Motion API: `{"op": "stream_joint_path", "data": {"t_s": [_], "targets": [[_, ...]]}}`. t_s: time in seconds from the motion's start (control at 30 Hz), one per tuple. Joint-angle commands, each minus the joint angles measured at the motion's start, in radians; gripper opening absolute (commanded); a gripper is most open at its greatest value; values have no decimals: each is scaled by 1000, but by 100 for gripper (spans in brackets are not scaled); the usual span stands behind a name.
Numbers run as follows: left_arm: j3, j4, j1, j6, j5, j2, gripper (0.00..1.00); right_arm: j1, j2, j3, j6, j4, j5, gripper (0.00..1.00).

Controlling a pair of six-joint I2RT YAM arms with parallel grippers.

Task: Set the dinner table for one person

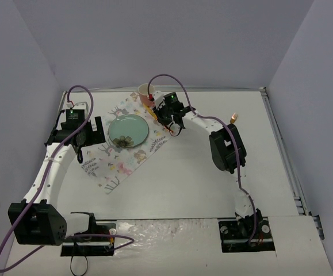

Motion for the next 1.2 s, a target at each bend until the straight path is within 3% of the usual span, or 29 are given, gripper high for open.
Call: {"op": "stream_joint_path", "data": {"t_s": [0.0, 1.17], "targets": [[32, 18, -3, 9, -16, -6, 97, -3, -2, 69, -15, 26, 17, 0], [31, 16, -4, 9, -18, -7, 97, -19, 23, 112, -57, 5, 46, 0]]}}
